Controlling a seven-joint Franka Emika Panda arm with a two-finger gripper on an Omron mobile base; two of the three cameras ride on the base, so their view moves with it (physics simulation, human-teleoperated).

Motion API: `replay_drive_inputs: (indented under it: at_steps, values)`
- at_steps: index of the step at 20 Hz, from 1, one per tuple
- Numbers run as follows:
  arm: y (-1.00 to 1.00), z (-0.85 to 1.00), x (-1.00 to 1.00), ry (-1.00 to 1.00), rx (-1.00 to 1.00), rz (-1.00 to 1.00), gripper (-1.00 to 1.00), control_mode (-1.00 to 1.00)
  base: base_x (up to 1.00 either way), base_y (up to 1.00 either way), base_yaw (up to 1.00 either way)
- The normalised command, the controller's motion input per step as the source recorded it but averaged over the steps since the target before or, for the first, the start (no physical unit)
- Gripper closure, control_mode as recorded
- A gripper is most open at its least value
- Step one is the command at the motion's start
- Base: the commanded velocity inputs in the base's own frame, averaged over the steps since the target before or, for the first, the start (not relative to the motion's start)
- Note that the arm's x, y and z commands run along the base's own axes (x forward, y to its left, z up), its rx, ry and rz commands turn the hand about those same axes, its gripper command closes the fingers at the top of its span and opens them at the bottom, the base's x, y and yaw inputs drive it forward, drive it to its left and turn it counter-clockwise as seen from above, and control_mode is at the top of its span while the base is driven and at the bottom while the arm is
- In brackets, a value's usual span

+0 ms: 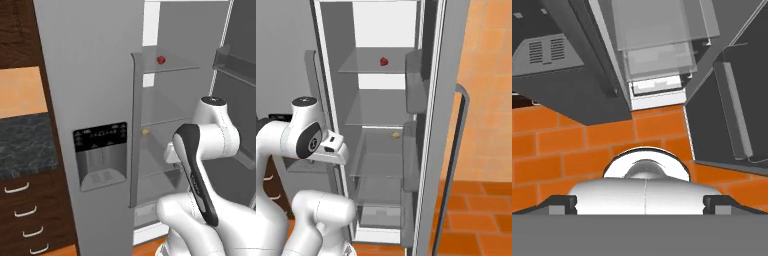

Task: Take the strawberry from the fridge and place it on top of the pancake, located on the dining counter.

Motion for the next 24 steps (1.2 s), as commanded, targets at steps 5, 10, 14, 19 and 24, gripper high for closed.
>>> replay_drive_inputs:
  at_steps: [5, 10, 14, 19, 24]
  values:
    - [0.00, 0.00, 0.00, 0.00, 0.00, 0.00, -1.00, 1.00, 0.41, -0.26, 0.11]
    - [0.00, 0.00, 0.00, 0.00, 0.00, 0.00, -1.00, 1.00, 0.54, -0.11, 0.01]
    - [0.00, 0.00, 0.00, 0.00, 0.00, 0.00, -1.00, 1.00, 0.22, -0.32, 0.04]
    - [0.00, 0.00, 0.00, 0.00, 0.00, 0.00, -1.00, 1.00, 0.23, -0.41, 0.00]
    - [0.00, 0.00, 0.00, 0.00, 0.00, 0.00, -1.00, 1.00, 0.35, -0.40, 0.00]
